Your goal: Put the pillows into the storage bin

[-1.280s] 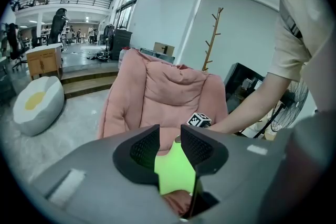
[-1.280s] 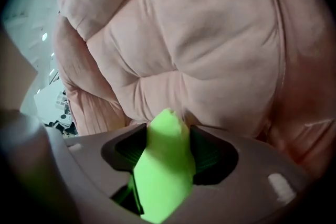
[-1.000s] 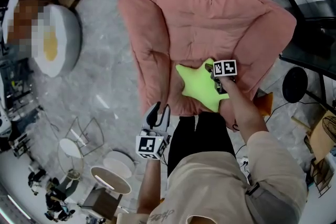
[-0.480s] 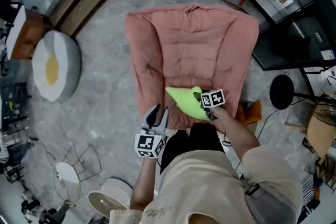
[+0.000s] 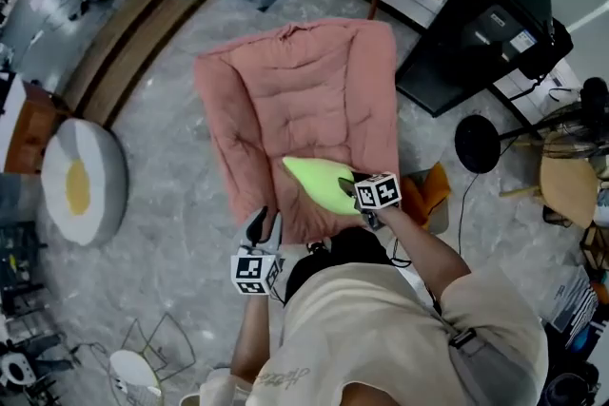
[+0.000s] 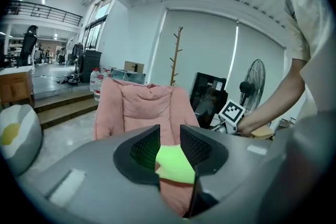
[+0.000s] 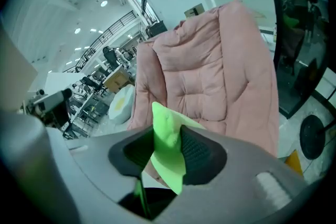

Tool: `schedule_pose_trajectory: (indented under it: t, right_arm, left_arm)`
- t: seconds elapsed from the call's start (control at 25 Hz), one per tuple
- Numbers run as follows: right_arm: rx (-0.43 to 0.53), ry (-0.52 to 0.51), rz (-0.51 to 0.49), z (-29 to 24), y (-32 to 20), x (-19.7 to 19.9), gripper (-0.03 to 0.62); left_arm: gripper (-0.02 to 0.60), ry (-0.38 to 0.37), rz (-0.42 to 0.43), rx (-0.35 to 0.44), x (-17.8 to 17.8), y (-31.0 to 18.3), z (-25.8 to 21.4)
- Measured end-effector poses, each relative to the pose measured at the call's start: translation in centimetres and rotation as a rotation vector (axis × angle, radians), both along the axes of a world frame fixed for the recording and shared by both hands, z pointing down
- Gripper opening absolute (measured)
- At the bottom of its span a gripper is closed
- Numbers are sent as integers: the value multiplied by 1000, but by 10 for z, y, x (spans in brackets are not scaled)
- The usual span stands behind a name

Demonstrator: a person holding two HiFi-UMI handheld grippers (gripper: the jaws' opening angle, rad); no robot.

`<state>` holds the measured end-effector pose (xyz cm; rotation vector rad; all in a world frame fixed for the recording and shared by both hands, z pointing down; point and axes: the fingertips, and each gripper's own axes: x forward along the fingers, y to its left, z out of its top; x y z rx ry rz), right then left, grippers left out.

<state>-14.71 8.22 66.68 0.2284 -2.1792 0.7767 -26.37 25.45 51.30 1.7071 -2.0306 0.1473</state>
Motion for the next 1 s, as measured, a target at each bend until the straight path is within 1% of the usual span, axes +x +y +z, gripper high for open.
schedule_pose_trajectory:
  t: [0.24, 0.44, 0.56, 0.68, 0.84, 1.0]
  right_arm:
    - [83, -140, 115, -69, -6, 34, 140]
    - [161, -258, 215, -137, -1, 79, 138]
    - [185, -301, 306, -166, -1, 113, 137]
    - [212, -308, 415, -184, -9, 159, 135]
    - [273, -278, 540, -197, -18, 231, 135]
    - [324, -227, 658, -200, -29, 302, 136]
  left_arm:
    - [135, 8, 112, 39, 21, -12, 4]
    - [135, 1, 222, 73, 41, -28, -2]
    - [135, 5, 290, 70, 55, -35, 6]
    - [135, 21, 349, 61, 73, -46, 12]
    - [135, 39, 414, 69, 99, -59, 12]
    - [133, 53, 443, 68, 116, -69, 14]
